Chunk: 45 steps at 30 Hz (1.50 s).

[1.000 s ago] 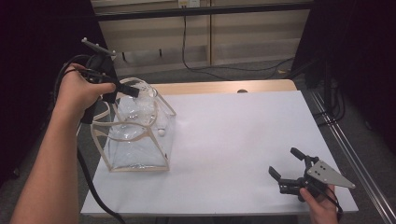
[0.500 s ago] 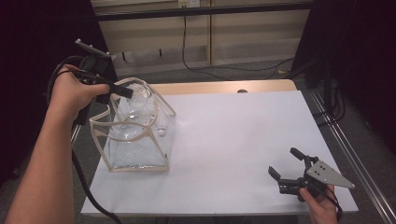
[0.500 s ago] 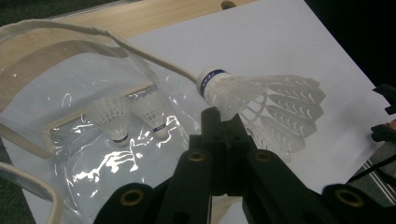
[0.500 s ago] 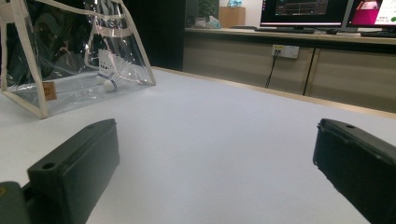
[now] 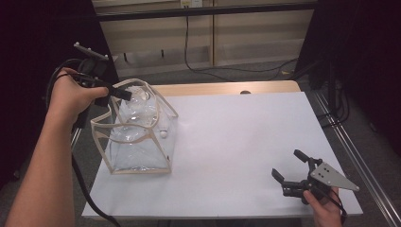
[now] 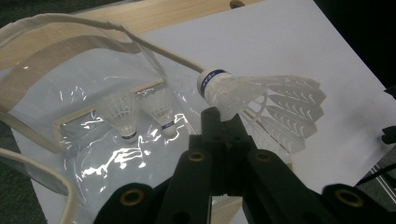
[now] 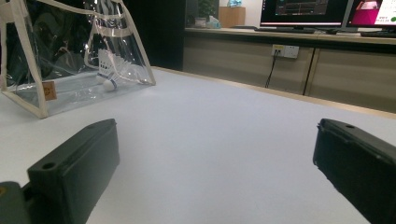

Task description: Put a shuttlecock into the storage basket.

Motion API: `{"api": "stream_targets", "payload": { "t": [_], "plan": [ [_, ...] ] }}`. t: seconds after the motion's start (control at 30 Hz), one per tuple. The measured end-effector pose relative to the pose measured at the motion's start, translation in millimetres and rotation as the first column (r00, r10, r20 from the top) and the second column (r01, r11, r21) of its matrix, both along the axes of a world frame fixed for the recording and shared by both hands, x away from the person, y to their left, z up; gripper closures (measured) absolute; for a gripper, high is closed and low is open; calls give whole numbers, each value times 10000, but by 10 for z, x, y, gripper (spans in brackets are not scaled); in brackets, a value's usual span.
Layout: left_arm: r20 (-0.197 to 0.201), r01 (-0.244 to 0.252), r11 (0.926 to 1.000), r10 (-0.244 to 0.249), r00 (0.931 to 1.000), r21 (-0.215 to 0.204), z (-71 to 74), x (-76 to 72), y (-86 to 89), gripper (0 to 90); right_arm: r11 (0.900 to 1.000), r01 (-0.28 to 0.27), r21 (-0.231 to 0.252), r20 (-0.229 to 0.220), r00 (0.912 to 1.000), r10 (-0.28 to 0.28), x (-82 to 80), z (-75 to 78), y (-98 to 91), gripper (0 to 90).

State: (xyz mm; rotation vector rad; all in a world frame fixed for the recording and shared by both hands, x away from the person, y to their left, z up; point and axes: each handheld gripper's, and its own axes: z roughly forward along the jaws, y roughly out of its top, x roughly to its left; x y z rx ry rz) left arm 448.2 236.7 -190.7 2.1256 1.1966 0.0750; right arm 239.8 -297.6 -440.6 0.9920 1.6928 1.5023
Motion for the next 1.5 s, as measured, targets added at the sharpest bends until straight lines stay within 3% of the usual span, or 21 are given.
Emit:
{"api": "stream_targets", "payload": {
  "t": [0.57, 1.5],
  "plan": [
    [9, -247, 9993, 247, 9997, 284, -111, 31, 80, 900, 10000, 7, -5, -11, 10000, -7, 0, 0, -3, 3],
    [-241, -739, 9970, 744, 9969, 223, -372, 98, 178, 891, 10000, -6, 2, -19, 10000, 6, 1, -1, 0, 2]
  ]
}}
